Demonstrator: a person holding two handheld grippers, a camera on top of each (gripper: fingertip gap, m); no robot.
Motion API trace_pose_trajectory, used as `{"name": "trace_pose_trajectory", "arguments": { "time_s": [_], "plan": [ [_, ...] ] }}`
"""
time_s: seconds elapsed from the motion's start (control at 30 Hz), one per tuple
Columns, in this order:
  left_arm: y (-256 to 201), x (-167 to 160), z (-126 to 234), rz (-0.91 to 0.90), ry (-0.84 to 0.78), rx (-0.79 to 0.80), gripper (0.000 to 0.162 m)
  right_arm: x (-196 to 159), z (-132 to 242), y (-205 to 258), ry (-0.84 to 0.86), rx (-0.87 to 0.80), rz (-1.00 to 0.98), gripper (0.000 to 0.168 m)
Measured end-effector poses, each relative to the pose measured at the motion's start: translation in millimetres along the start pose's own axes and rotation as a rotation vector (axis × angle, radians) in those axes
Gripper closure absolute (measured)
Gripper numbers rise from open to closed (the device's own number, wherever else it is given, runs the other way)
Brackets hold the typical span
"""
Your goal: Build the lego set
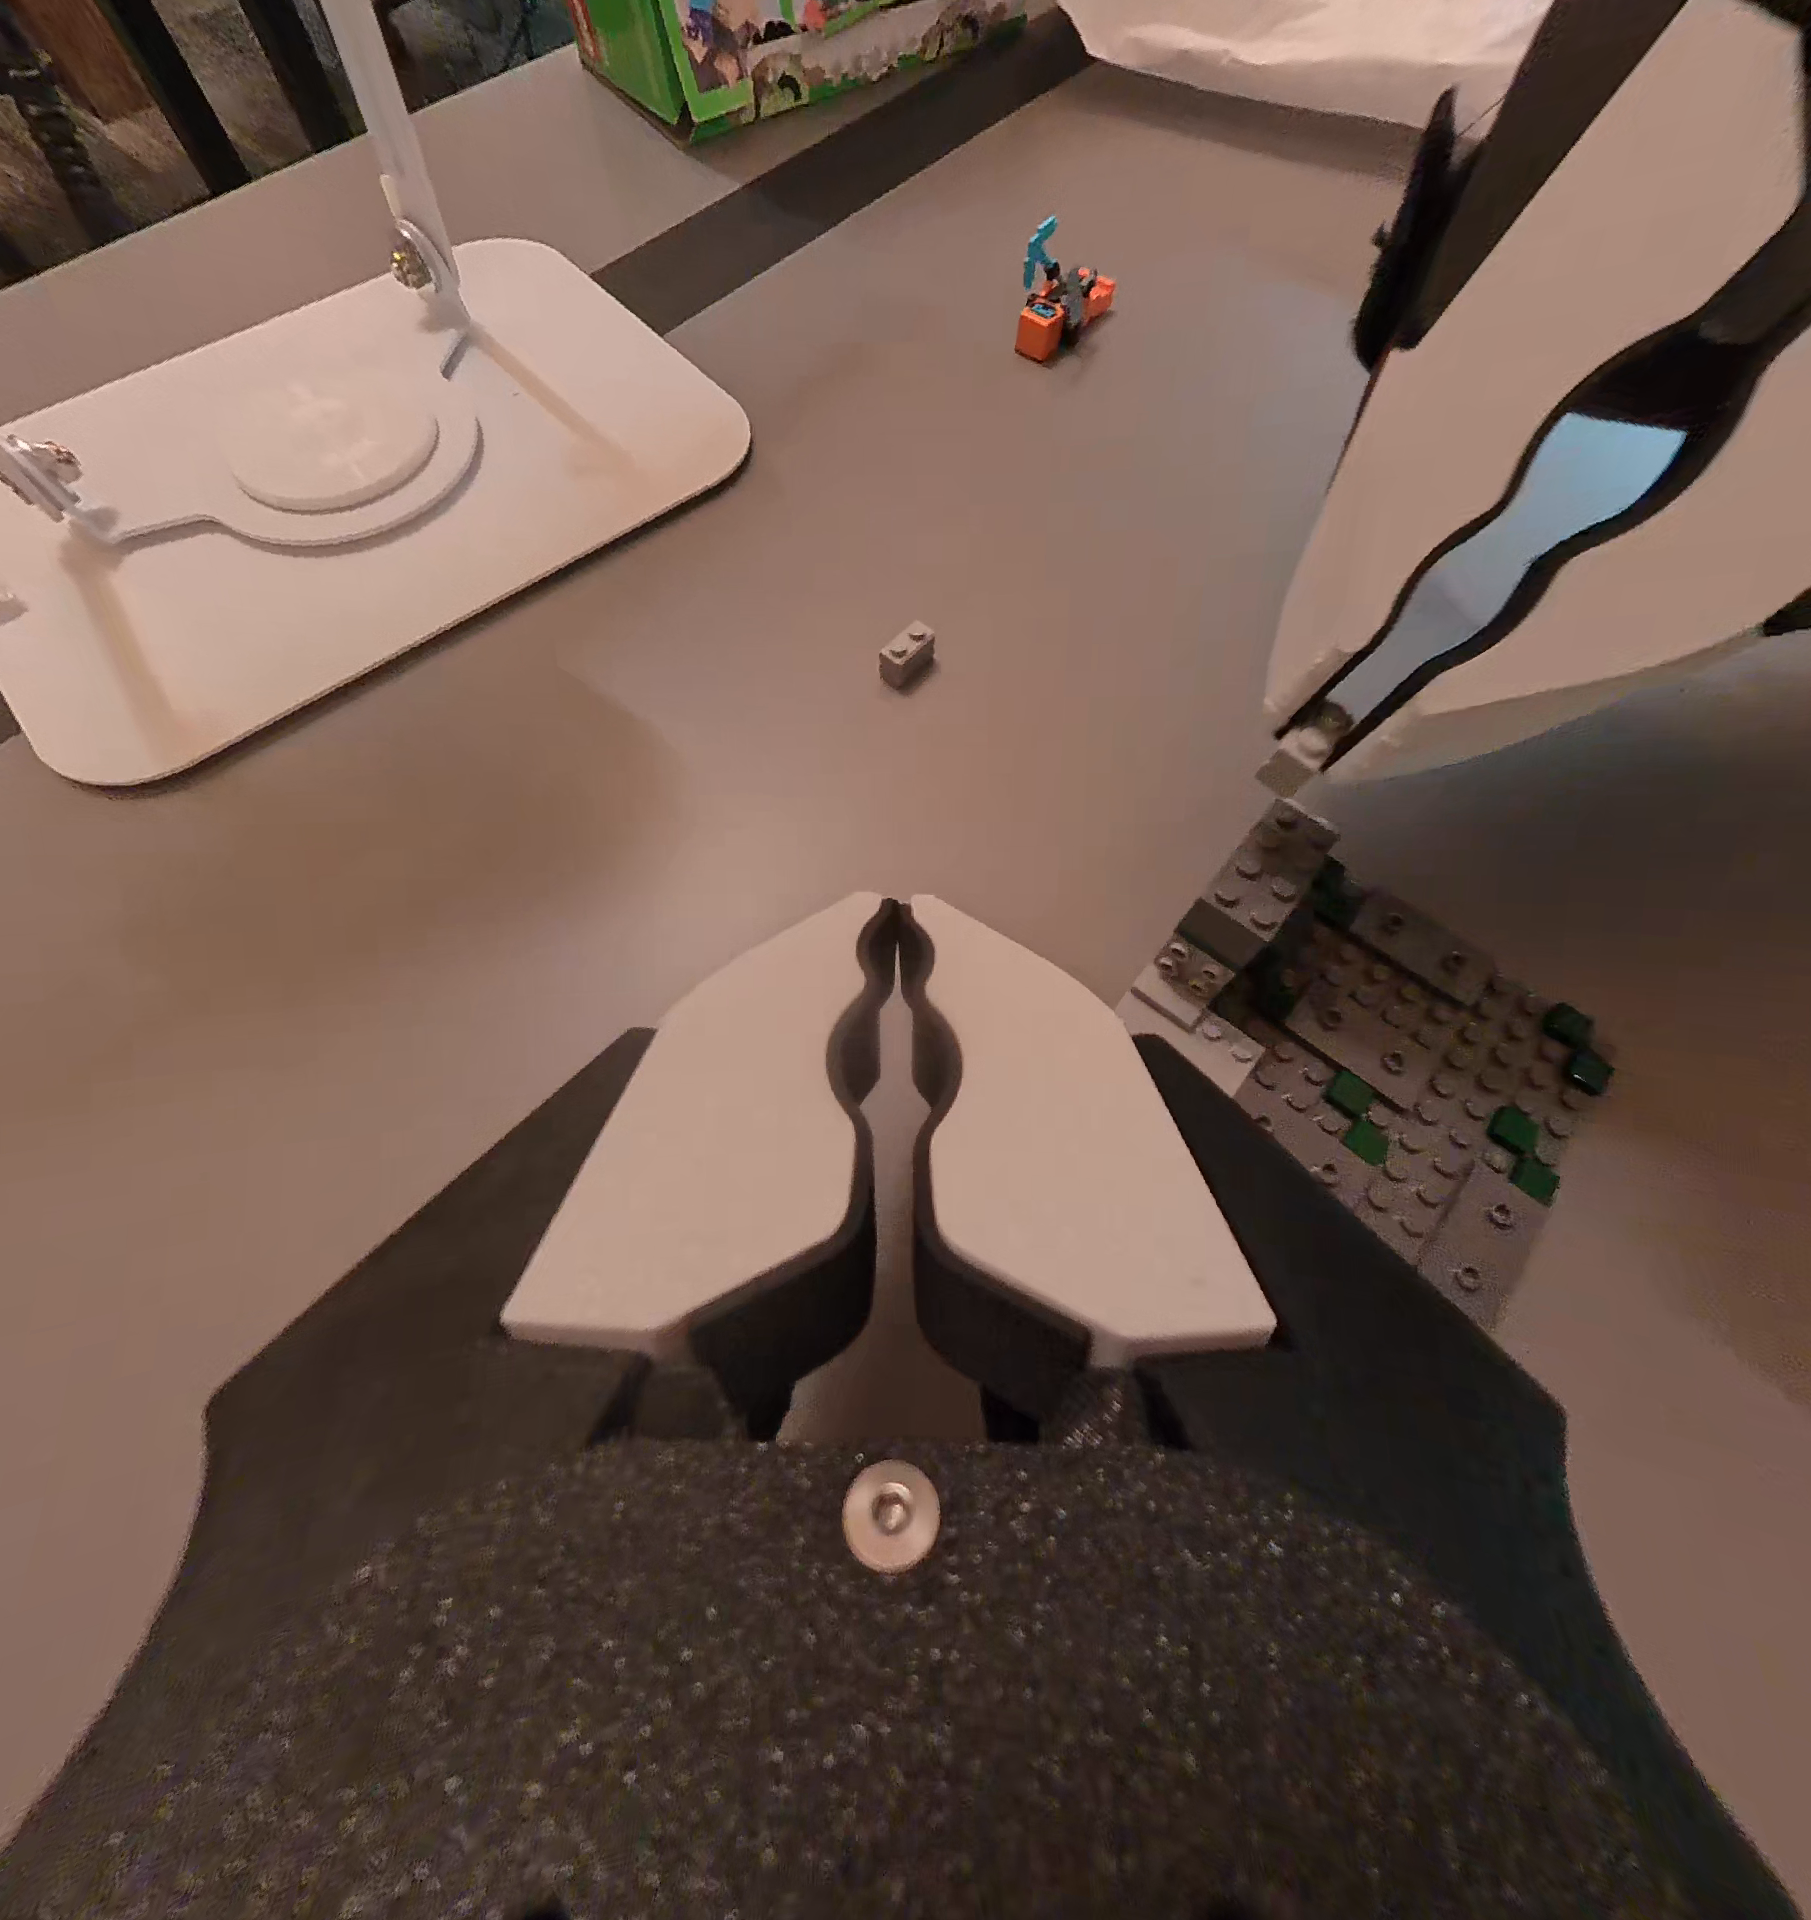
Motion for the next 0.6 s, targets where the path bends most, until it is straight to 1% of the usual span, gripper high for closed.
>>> {"name": "trace_pose_trajectory", "arguments": {
  "time_s": [0.03, 0.27, 0.37, 0.6],
  "plan": [
    [-2.7, -0.2, 1.0, -0.001, -0.004, 0.001, 0.162, -2.1, -0.8, 1.1, 0.01, -0.001, 0.004, 0.16],
    [-12.2, -3.3, 3.3, 0.002, -0.012, -0.004, 0.162, -15.7, 0.8, 8.6, 0.019, 0.014, 0.037, 0.16],
    [-14.5, -5.3, 1.1, 0.001, -0.007, -0.009, 0.162, -21.3, -2.4, 7.4, 0.049, 0.038, 0.04, 0.16],
    [-16.8, -7.0, -0.1, -0.003, -0.008, -0.023, 0.162, -22.0, -8.5, 9.9, 0.063, 0.075, 0.071, 0.159]
  ]
}}
Point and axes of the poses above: each gripper's, where its closed fingertips meet, z back along the fingers, x out of its top, y = z × x across the jaws, the point moved 6 cm from there along z, back along the fingers, and after that the axes turned 9 degrees about -y, right-handed, at the moved point
